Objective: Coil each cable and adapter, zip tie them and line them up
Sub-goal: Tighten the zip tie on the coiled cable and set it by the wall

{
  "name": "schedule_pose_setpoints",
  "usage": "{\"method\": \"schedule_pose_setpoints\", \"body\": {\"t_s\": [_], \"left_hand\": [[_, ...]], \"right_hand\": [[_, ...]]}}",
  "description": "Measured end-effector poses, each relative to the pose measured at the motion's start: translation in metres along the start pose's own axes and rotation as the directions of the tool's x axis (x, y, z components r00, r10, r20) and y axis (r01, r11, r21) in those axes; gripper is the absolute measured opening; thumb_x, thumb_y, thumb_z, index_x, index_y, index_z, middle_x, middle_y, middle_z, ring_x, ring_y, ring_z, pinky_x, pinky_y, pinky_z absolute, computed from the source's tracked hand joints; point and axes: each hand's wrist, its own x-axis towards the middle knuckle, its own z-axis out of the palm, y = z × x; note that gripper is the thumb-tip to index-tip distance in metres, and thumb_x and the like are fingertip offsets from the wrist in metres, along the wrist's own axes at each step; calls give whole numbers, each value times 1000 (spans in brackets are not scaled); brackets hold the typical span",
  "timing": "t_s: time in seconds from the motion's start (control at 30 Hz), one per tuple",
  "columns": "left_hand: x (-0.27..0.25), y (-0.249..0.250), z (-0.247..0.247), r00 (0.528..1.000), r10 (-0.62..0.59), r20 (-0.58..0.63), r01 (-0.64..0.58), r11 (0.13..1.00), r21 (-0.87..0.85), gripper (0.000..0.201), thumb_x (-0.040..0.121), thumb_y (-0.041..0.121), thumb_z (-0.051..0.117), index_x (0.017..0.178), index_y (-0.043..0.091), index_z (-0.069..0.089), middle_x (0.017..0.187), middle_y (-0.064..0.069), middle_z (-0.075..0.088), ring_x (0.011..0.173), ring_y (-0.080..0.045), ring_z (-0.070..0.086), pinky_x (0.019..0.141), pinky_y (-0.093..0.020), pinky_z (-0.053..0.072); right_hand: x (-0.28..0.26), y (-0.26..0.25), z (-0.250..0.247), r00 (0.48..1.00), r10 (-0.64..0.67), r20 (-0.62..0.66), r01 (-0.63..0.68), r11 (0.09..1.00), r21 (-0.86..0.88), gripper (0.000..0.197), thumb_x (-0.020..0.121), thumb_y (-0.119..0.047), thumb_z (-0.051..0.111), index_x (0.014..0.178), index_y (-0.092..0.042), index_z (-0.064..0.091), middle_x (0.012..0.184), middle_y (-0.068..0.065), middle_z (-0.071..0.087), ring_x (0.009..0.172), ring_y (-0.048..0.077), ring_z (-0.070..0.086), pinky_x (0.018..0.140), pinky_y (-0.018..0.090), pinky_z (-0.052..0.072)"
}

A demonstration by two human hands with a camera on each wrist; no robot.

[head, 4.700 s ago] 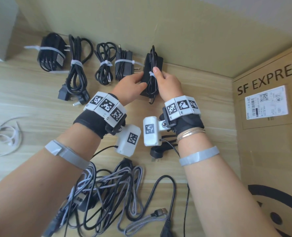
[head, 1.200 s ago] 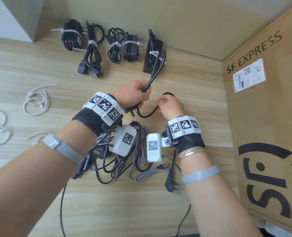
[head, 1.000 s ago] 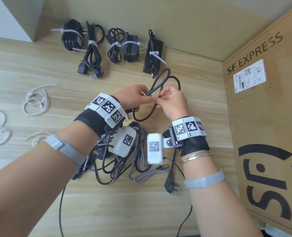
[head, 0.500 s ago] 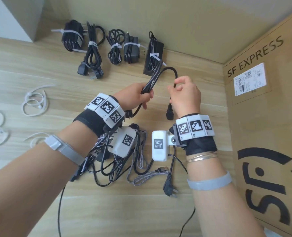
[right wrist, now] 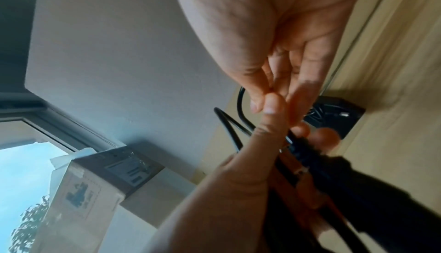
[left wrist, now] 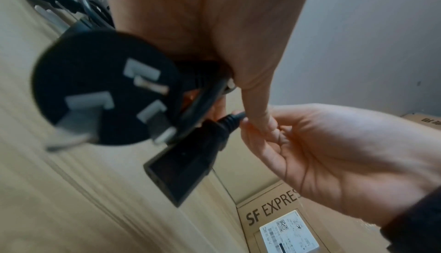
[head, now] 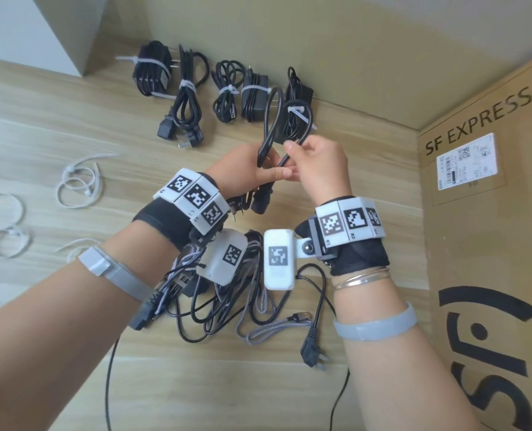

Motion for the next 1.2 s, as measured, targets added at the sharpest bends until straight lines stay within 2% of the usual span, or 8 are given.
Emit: {"method": "schedule_pose_setpoints", "body": {"t_s": [0.23,0.33,0.5,0.6,0.7,0.83,1.07,1.2], "left_hand": [[-17,-10,-29,997,-56,-46,55,998,-9,22,92,31,54,74,17,54,58,8,64,49,0,57,53,-14,44],[-25,-17,-38,995,-88,-46,83,990,-110,20,94,17,49,75,14,55,63,2,63,73,-27,67,75,-35,54],[-39,-29,-58,976,-151,-158,114,969,-221,24,96,15,45,72,15,46,56,0,42,47,-14,47,54,-27,41],[-48,-37,-70,967,-171,-188,130,969,-211,29,97,25,44,70,14,43,55,1,39,48,-18,41,55,-30,37],[-59,-47,-83,950,-232,-210,187,959,-212,30,98,29,41,71,14,46,51,4,40,44,-16,38,53,-30,36],[-75,-60,-98,924,-308,-228,255,939,-232,34,98,26,40,66,16,41,46,7,38,40,-12,34,48,-27,32],[-100,-79,-119,875,-412,-253,316,884,-344,32,97,25,43,66,16,40,41,11,35,42,-13,30,46,-26,29],[-111,-87,-125,880,-419,-226,326,877,-354,29,97,25,44,69,16,41,47,7,34,42,-13,30,46,-25,29]], "right_hand": [[0,-22,26,990,-38,138,25,995,93,32,95,-20,49,65,-12,52,64,2,62,60,18,63,77,45,56],[-4,-31,40,982,-102,160,99,995,27,32,95,-24,48,65,-15,49,59,-1,54,61,17,54,80,44,52],[-10,-44,65,951,-146,274,144,989,28,23,97,-27,46,81,-13,54,68,-5,56,60,14,54,75,41,53],[-16,-49,80,929,-156,334,165,986,2,28,99,-33,39,95,-12,58,73,-5,57,61,13,55,72,37,52],[-20,-53,96,904,-158,398,171,985,4,30,100,-33,34,87,-20,57,70,-4,57,59,14,54,65,32,48],[-27,-54,118,847,-110,521,178,981,-82,27,98,-24,38,78,-23,57,71,-6,59,64,14,54,68,31,47],[-54,-61,159,707,-55,705,299,927,-227,4,89,-23,60,89,-21,64,90,-2,61,78,16,56,73,27,44],[-69,-64,184,634,-31,773,328,916,-232,6,84,-19,66,88,-14,67,77,-5,59,77,15,56,65,26,42]]}}
